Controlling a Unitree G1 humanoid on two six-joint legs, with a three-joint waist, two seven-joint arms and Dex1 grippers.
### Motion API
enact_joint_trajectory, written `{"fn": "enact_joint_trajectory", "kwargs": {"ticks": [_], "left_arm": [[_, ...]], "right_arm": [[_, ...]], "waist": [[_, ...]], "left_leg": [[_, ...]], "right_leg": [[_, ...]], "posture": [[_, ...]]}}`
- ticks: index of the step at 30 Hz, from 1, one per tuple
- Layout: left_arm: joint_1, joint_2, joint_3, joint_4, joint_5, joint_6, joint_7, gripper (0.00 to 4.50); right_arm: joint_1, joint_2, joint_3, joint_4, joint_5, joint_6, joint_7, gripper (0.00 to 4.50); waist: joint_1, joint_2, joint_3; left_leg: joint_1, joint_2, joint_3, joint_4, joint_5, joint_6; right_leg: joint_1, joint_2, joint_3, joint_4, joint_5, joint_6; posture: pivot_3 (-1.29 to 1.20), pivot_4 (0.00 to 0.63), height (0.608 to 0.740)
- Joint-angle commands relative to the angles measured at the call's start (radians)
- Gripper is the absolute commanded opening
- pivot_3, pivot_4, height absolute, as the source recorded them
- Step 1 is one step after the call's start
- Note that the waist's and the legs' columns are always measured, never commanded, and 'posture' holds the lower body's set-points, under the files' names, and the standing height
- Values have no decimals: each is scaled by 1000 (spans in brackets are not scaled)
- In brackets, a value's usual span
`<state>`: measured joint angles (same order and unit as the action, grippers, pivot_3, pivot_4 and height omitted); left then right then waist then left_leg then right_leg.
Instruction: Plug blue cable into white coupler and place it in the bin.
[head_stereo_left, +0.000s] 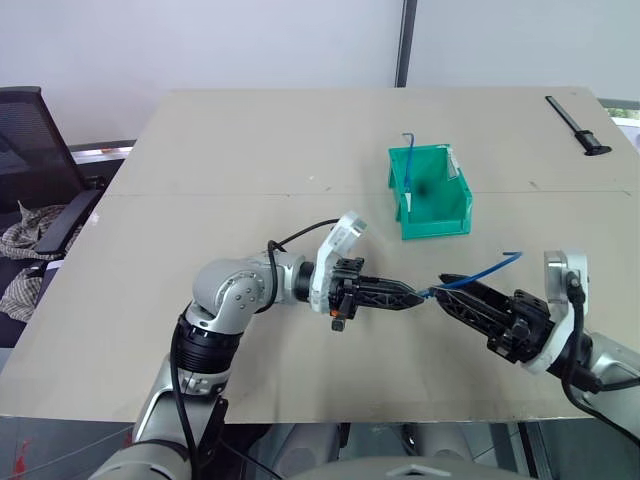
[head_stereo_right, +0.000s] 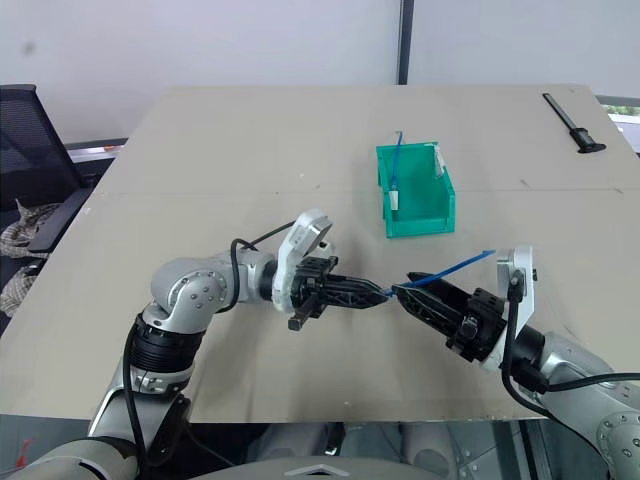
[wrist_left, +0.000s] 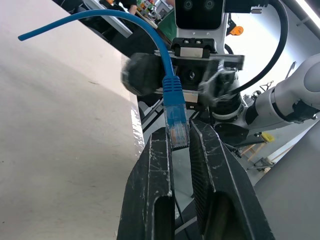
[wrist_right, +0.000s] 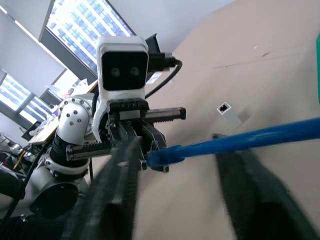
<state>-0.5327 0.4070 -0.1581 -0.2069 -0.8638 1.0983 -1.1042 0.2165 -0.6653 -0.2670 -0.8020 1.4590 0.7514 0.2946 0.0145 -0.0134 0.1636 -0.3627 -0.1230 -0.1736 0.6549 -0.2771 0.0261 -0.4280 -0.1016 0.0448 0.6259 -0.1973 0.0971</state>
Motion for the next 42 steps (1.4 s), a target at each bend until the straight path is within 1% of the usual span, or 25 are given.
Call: {"fn": "enact_joint_trajectory", "kwargs": {"ticks": [1, 2, 7, 8, 9, 11, 13, 14, 15, 16, 18, 21, 22, 24, 25, 29, 35, 42], "left_arm": [[2, 6, 7, -37, -21, -24, -9, 0], [2, 6, 6, -38, -21, -26, -9, 0], [9, 12, -1, -44, -12, -53, -16, 0], [13, 15, -1, -46, -8, -63, -14, 930], [21, 21, 3, -55, 3, -82, -9, 1228], [44, 41, 11, -76, 42, -135, 14, 2228], [79, 86, 19, -111, 95, -197, 27, 3194], [97, 105, 34, -127, 110, -220, 40, 3786], [110, 118, 53, -137, 118, -235, 56, 4154], [128, 136, 72, -146, 143, -268, 74, 4154], [172, 166, 104, -144, 244, -392, 119, 4154], [211, 189, 132, -93, 345, -516, 175, 4154], [222, 204, 124, -64, 400, -571, 187, 4154], [211, 200, 103, 36, 508, -652, 256, 4154], [204, 193, 96, 75, 538, -681, 274, 4154], [187, 163, 81, 156, 577, -736, 276, 4154], [140, 100, 53, 294, 587, -788, 234, 4154], [91, 96, 38, 412, 596, -861, 128, 4154]], "right_arm": [[-4, -16, 15, -12, 15, -13, 7, 215], [-3, -20, 19, -13, 14, -13, 9, 59], [0, -34, 25, -10, 20, -23, 12, 59], [-1, -36, 23, -8, 23, -24, 12, 0], [-2, -39, 17, -5, 27, -27, 13, 0], [-2, -46, 0, 1, 27, -37, 17, 0], [3, -49, -23, 9, 12, -49, 25, 0], [7, -51, -35, 12, 1, -55, 32, 0], [11, -53, -45, 16, -9, -60, 39, 0], [18, -55, -56, 21, -20, -65, 49, 0], [28, -55, -74, 36, -41, -75, 68, 0], [30, -49, -80, 55, -70, -87, 93, 0], [27, -46, -79, 63, -79, -90, 99, 0], [2, -38, -60, 82, -107, -94, 108, 0], [-6, -36, -53, 85, -117, -94, 111, 0], [-8, -31, -53, 82, -131, -92, 114, 0], [42, -21, -70, 50, -154, -106, 105, 0], [61, -9, -66, 31, -171, -115, 94, 0]], "waist": [[0, 0, 0], [0, 0, 0], [0, 0, 0], [0, 0, 0], [0, 0, 0], [-1, 0, 0], [-1, 0, 0], [0, 0, 0], [0, 0, 0], [1, 0, 0], [2, 0, 0], [2, 0, 0], [3, 0, 0], [4, 0, 0], [5, 0, 0], [6, 0, 0], [5, 0, 0], [0, 0, 0]], "left_leg": [[0, 0, 0, 0, 0, 0], [0, 0, 0, 0, 0, 0], [0, 0, 0, 0, 0, 0], [0, 0, 0, 0, 0, 0], [0, 0, 0, 0, 0, 0], [0, 0, 0, 0, 0, 0], [0, 0, 0, 0, 0, 0], [0, 0, 1, 0, 0, 0], [0, 0, 0, 0, 0, 0], [0, 0, 0, 0, 0, 0], [0, 0, 1, 0, 0, 0], [0, 0, 1, -1, 0, 0], [0, 0, 1, -1, 0, 0], [0, 0, 1, -1, 0, 1], [1, 0, 1, -1, 0, 1], [-1, 0, 0, -1, 0, 0], [-2, 0, 0, -1, 0, 1], [-1, 0, 0, -1, 0, 1]], "right_leg": [[0, 0, 0, 0, 0, 0], [0, 0, 0, 0, 0, 0], [0, 0, 0, 0, 0, 0], [0, 0, 0, 0, 0, 0], [0, 0, 0, 0, 0, 0], [0, 0, 0, 0, 0, 0], [0, 0, 1, 0, 0, 0], [0, 0, 1, 0, 0, 0], [0, 0, 1, 0, 0, 0], [0, 0, 1, 0, 0, 0], [0, 0, 1, 0, 0, 0], [0, 0, 1, 0, 0, 0], [0, 0, 1, 0, 0, 0], [0, 0, 1, 0, 0, 0], [0, 0, 1, 0, 0, 0], [0, 0, 0, -1, 0, 0], [-1, -1, -1, -1, 0, 0], [-1, -1, 0, 0, 0, 0]], "posture": [[0, 150, 729], [0, 150, 729], [0, 150, 729], [0, 150, 729], [0, 150, 729], [0, 150, 729], [0, 150, 729], [0, 150, 729], [0, 150, 729], [0, 150, 729], [0, 150, 729], [0, 150, 729], [0, 150, 729], [0, 150, 729], [0, 150, 729], [0, 150, 729], [0, 150, 729], [0, 150, 729]]}}
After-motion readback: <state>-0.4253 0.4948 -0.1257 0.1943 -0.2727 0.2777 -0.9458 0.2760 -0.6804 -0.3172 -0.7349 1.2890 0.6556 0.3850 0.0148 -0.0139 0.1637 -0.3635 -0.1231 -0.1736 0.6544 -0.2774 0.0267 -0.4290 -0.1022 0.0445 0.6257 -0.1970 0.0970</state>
